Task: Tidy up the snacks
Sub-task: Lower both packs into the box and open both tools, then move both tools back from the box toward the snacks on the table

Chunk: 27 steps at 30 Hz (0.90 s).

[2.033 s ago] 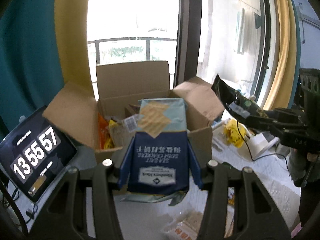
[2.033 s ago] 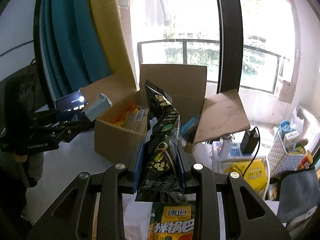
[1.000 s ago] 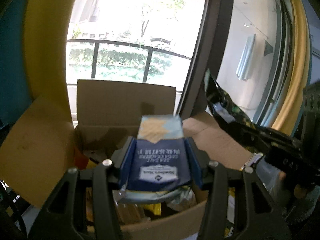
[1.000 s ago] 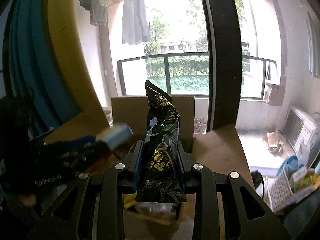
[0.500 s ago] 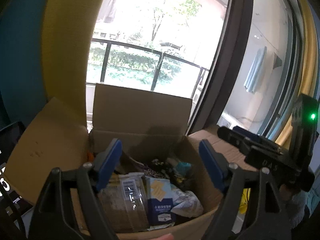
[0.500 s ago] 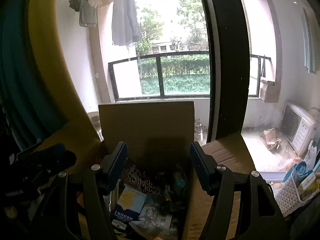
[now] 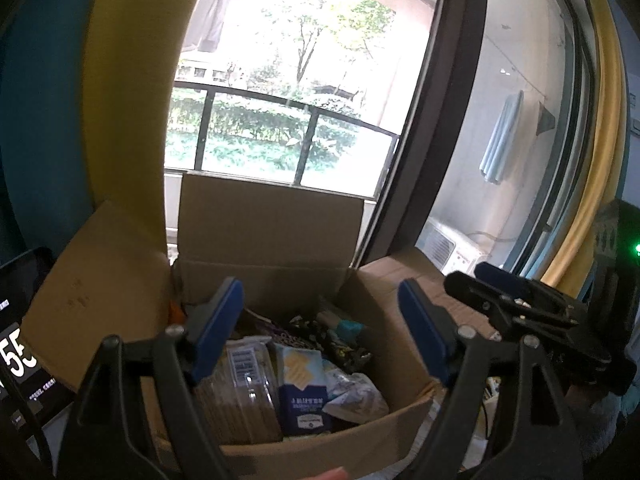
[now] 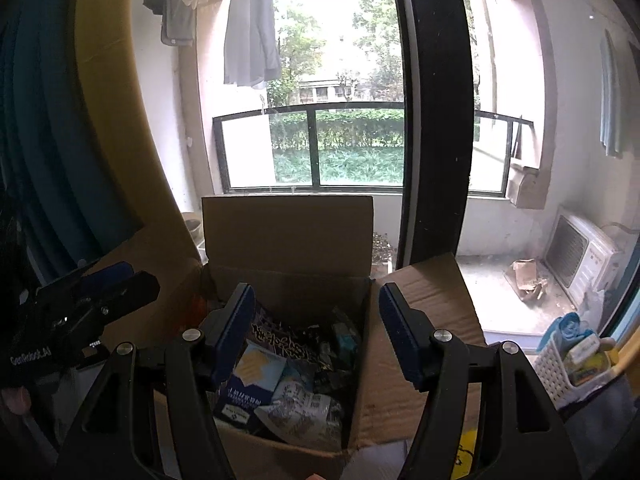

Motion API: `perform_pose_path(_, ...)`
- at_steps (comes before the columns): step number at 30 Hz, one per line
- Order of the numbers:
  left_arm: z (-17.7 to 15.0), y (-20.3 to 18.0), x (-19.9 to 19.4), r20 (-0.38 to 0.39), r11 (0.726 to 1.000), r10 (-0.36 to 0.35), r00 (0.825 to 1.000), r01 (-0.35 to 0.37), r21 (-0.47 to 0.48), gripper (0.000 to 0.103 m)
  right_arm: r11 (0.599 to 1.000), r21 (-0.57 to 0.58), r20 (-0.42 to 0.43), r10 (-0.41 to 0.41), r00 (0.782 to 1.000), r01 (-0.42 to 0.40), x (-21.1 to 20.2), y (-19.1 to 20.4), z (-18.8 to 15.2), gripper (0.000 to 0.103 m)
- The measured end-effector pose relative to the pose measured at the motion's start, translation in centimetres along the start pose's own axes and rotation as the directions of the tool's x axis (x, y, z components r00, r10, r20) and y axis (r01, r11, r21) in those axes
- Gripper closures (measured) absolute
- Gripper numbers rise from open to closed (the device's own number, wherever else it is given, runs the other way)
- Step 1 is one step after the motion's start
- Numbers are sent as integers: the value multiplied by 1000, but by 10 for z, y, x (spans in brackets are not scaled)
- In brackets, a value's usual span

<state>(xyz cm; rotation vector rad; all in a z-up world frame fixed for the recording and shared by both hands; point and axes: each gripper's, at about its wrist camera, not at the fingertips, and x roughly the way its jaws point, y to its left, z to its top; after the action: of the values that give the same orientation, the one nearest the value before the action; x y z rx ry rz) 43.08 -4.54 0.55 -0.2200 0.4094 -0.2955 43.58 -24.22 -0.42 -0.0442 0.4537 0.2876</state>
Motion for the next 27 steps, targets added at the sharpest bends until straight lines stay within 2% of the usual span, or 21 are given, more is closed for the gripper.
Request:
perform_pose_path(12,-8,-18,-30,4,998,-1,1000,1,69,22,1000,-16,-18,2,1000,-2,-28,7,-17,35)
perform_pose_path(27,-32,-39,-65,-39,994,-19,999,23,107,22,1000,-15,-37,14,999,-15,-69,14,-49,35)
